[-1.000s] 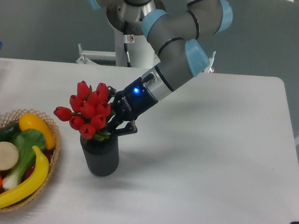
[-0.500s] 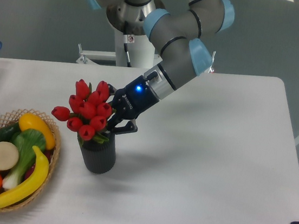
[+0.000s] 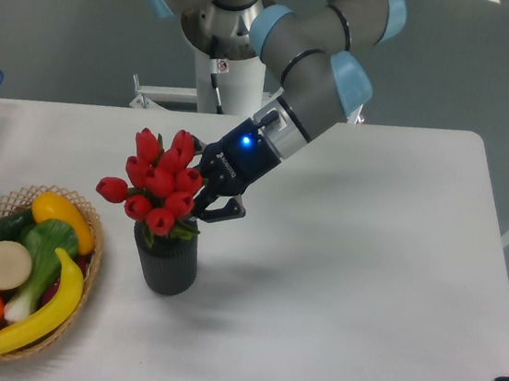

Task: Pick up the flowers from the vase
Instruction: 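Close the gripper on the tulip stems, then lift the gripped tulips up out of the black vase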

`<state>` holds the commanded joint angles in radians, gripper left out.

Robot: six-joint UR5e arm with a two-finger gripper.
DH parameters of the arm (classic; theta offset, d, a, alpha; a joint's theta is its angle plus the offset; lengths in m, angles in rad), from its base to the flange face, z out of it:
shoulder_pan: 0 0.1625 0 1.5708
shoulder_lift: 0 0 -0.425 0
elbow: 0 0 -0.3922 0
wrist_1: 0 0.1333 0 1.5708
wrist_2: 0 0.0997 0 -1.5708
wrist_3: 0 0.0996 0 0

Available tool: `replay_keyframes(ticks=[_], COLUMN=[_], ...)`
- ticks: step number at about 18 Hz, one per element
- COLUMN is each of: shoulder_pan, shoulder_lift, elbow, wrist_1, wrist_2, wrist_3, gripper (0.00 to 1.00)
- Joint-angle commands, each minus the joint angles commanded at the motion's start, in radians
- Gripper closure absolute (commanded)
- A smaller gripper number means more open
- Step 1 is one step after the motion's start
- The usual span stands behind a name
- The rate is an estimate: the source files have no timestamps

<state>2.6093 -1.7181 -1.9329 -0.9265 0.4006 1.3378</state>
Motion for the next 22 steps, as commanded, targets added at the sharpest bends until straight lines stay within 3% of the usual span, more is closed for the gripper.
replay_keyframes(ticks=[22], shoulder_pan=[0.032], shoulder_lift=[0.133], elbow=[0.006], wrist_1=[-0.006], wrist_2=[-0.095], wrist_3=[-0.184], gripper=[0.61])
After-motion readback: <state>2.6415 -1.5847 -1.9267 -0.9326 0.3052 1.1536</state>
